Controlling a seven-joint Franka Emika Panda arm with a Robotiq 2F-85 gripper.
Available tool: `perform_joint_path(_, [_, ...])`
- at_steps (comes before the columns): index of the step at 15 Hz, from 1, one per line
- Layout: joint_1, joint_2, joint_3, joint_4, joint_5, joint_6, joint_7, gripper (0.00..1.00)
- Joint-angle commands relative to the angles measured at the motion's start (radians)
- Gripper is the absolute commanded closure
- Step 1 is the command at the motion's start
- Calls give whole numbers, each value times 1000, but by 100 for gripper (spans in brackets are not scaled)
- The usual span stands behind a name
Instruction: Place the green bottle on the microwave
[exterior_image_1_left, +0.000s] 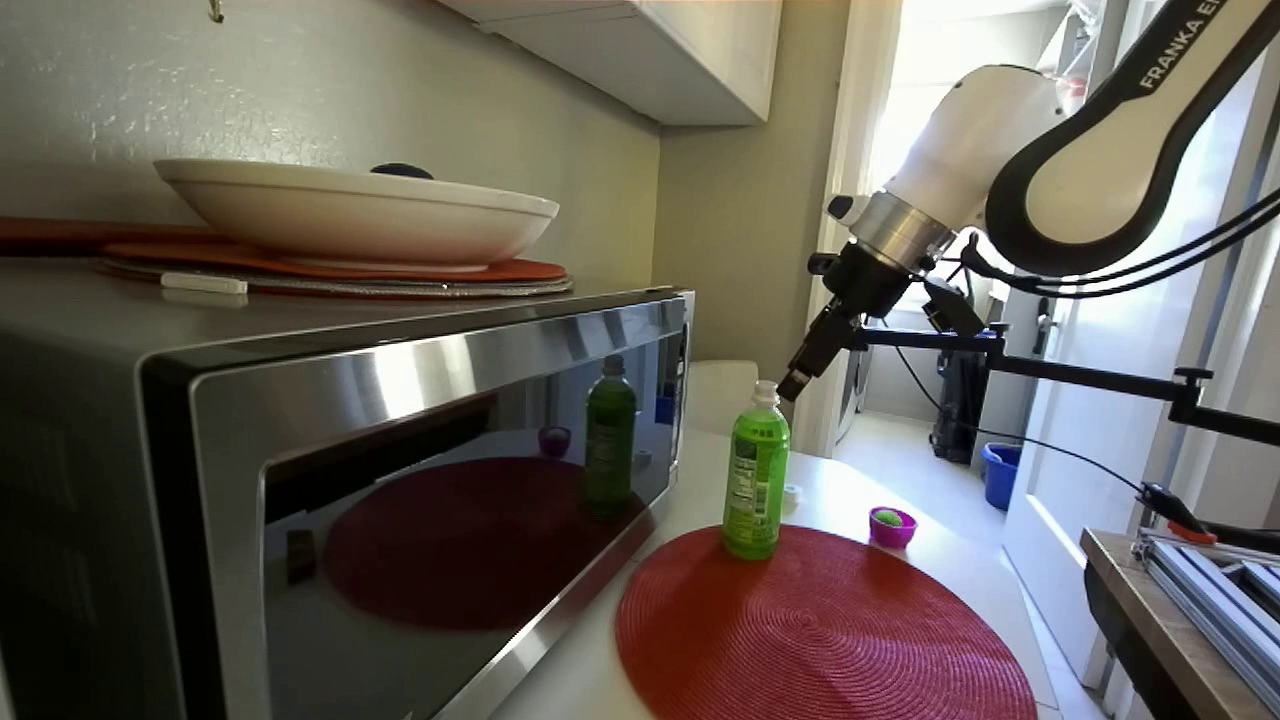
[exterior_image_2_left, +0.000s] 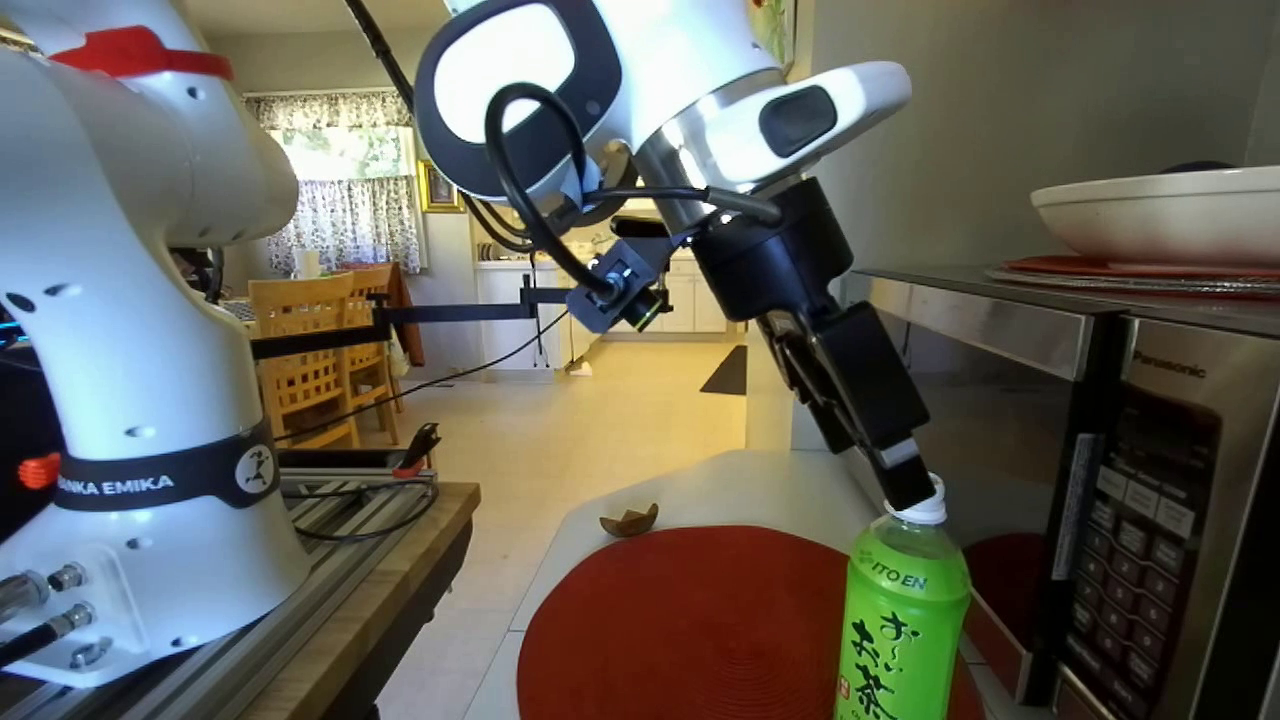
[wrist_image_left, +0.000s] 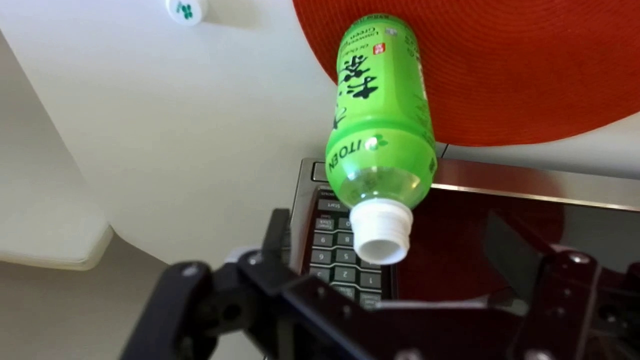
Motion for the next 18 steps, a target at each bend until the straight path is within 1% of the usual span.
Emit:
perform_joint_path(1, [20, 34, -19, 0, 11, 61, -22, 0])
perform_joint_path(3, [26, 50, -17, -1, 6, 91, -16, 0])
perform_joint_path(4, [-2, 55, 15, 0, -4, 96, -2, 0])
perform_joint_path(6, [-3, 70, 19, 1, -5, 120, -5, 0])
perform_joint_path(16, [-17, 116, 15, 18, -2, 184, -3, 0])
perform_joint_path(17, [-20, 120, 8, 20, -33, 191, 19, 0])
perform_joint_path(18, [-22, 124, 10, 21, -37, 192, 23, 0])
